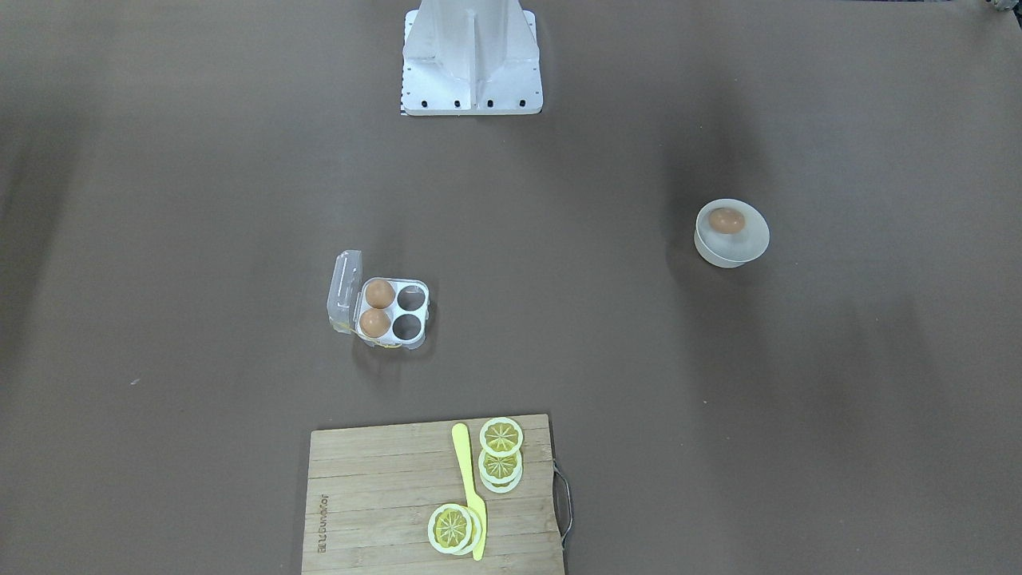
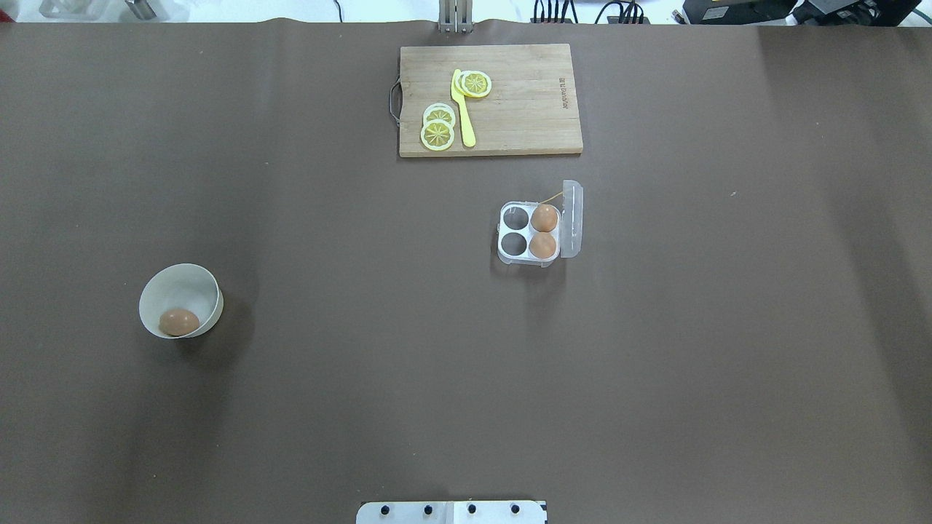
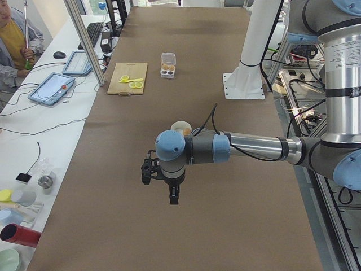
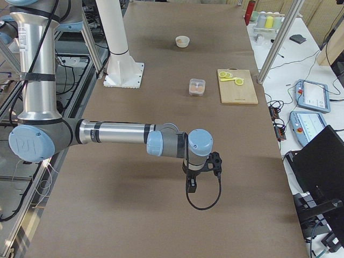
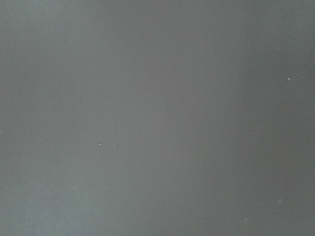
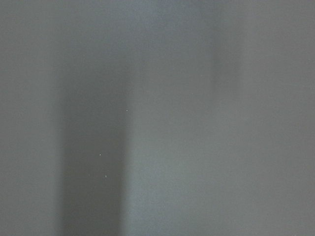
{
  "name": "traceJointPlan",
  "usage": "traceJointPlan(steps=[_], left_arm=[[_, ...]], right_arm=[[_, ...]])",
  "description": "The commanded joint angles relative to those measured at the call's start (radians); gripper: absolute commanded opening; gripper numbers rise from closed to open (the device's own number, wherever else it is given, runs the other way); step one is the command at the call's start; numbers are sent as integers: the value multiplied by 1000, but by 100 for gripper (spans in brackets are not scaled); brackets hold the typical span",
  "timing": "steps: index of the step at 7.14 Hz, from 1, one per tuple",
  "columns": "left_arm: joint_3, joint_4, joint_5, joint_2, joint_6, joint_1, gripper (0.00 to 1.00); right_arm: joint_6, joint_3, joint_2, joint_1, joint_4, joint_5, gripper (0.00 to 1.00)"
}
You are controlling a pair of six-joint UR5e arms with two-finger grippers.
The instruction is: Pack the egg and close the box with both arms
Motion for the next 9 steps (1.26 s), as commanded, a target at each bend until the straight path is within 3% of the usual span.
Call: traceJointPlan(steps=[1,3,6,9], left_arm=[[-10,0,-4,1,-11,-1,98],[-28,-1,-8,1,-75,1,98],[-37,-3,-37,1,-80,1,98],[-56,-105,-42,-3,-178,27,95]], right_arm=[[-3,5,-4,2,0,3,100],[1,58,-46,17,2,26,100],[12,58,-50,17,0,32,100],[11,78,-56,17,2,83,100]])
